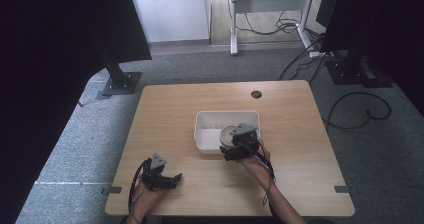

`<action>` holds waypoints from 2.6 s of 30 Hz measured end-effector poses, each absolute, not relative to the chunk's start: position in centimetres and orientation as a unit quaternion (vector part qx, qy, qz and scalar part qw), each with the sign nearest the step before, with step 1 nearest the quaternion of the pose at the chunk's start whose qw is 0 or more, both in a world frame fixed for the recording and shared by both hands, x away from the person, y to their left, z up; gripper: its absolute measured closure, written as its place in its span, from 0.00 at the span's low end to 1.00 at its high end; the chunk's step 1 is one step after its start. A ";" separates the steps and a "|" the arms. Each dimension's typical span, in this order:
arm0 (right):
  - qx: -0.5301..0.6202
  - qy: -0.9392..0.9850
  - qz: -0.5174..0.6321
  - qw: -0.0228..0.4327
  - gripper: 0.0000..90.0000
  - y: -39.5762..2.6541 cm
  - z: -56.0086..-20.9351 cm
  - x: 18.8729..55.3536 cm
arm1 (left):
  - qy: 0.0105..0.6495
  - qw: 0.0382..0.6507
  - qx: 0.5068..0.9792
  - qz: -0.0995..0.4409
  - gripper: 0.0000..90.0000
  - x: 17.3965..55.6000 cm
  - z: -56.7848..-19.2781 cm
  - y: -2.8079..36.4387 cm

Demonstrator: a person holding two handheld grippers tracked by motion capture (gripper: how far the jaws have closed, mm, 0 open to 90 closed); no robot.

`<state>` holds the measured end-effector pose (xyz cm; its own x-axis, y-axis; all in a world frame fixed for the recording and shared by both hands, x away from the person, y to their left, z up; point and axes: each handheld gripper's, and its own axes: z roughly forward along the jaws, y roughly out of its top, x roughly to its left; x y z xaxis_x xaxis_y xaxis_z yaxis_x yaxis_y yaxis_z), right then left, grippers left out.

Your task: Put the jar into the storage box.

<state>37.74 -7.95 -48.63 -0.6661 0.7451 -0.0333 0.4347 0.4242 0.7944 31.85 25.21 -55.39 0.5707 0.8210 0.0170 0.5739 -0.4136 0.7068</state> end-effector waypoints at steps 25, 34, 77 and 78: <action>0.366 0.818 0.397 0.197 0.10 -5.3 -49.6 40.9 | 0.425 0.335 0.820 0.184 0.02 31.8 -55.4 25.2; 0.378 0.816 0.391 0.197 0.10 -4.2 -51.0 41.8 | 0.425 0.335 0.821 0.184 0.02 31.8 -55.4 25.2; 0.394 0.825 0.375 0.152 0.03 -3.6 -52.0 42.6 | 0.425 0.335 0.821 0.184 0.02 31.8 -55.4 25.2; 0.392 0.826 0.373 0.156 0.03 -3.7 -51.9 42.5 | 0.425 0.335 0.821 0.184 0.02 31.8 -55.4 25.2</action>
